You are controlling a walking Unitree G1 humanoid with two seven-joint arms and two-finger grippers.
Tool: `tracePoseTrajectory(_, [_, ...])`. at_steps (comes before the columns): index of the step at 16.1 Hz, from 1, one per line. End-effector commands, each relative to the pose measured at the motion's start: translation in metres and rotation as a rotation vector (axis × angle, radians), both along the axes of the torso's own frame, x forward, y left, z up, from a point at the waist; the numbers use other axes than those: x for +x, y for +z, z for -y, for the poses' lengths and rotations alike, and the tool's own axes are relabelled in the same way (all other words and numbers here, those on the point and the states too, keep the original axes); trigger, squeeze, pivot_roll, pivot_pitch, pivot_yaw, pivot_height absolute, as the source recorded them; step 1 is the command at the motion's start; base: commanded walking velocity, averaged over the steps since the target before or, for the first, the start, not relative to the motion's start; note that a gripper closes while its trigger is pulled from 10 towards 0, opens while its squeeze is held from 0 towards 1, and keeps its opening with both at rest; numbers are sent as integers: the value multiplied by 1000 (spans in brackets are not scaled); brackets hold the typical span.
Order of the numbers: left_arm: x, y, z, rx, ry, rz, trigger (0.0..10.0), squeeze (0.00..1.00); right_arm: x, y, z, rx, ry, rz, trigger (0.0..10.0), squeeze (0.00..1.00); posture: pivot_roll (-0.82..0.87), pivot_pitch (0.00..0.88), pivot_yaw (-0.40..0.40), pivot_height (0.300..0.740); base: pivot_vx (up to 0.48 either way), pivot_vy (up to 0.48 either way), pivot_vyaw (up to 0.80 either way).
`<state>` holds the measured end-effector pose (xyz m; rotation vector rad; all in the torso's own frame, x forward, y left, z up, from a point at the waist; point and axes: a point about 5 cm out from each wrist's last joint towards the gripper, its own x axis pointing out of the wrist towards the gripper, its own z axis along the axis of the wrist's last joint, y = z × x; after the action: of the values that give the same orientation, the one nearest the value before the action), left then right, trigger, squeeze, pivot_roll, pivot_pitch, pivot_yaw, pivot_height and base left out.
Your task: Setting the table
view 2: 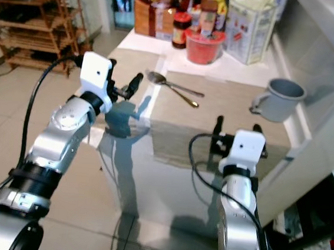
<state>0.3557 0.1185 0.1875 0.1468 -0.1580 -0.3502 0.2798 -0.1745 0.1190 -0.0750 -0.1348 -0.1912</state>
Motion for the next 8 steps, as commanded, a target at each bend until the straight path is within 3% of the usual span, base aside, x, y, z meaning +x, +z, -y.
tracePoseTrajectory(1, [-2,4,-5,27,5,16,10000,0,6,0,-1,24,-23,10,10000,0,66,0,48,740,0,0,0])
tracePoseTrajectory(5, [-3,8,-11,51,15,29,10000,0,22,1,3,46,-77,15,10000,0,89,0,41,740,0,0,0])
tracePoseTrajectory(8, [-5,8,-15,61,26,31,10000,0,31,14,6,68,-117,77,10000,0,102,0,33,740,0,0,0])
